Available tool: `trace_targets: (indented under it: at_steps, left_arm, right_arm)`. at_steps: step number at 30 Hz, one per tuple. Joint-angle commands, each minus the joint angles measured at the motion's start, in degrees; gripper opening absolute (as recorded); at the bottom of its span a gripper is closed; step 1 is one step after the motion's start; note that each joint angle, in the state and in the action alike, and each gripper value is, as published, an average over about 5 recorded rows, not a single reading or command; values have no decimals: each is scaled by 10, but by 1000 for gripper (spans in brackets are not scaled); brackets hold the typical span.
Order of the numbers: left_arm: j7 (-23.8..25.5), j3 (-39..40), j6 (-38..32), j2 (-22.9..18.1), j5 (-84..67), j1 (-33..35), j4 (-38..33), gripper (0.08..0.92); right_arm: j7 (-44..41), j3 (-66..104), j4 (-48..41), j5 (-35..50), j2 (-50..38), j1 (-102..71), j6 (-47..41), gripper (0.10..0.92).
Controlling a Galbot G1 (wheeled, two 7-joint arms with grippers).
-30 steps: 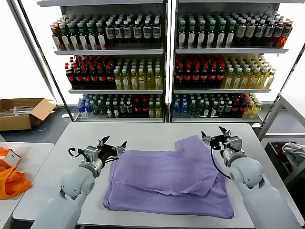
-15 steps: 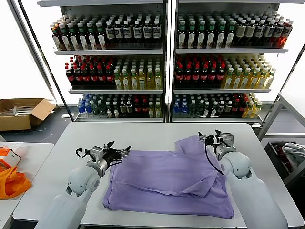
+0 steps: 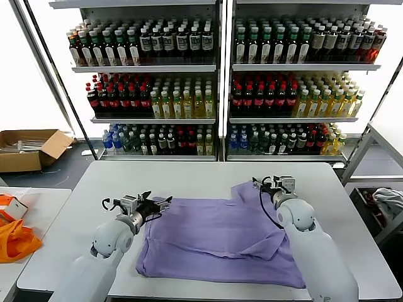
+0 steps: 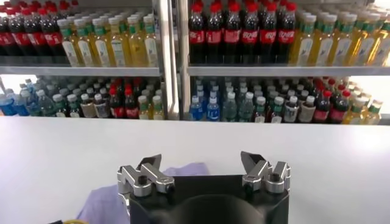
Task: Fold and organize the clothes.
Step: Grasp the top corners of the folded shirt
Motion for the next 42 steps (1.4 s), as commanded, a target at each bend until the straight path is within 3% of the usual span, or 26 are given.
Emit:
trace_targets:
  at_steps: [1,27,32,42]
  left_arm:
    - [-1,1,1,-4,0,-2,16,823]
    - [-3,-2,1,-13,-3,10,32,808]
    - [-1,-2,0,-16,-3,17,31,682]
    - [3,2,0,-22,4,18,28,396]
  right_arm:
    - [3,0,-30,0,16,7,0,823]
    - [12,-6,-26,-23,18,-6,-5,823]
    - [13,-9,-15,-31,14,-15,-5,791]
    - [14,-5,-11,-29,13,-23,-4,510]
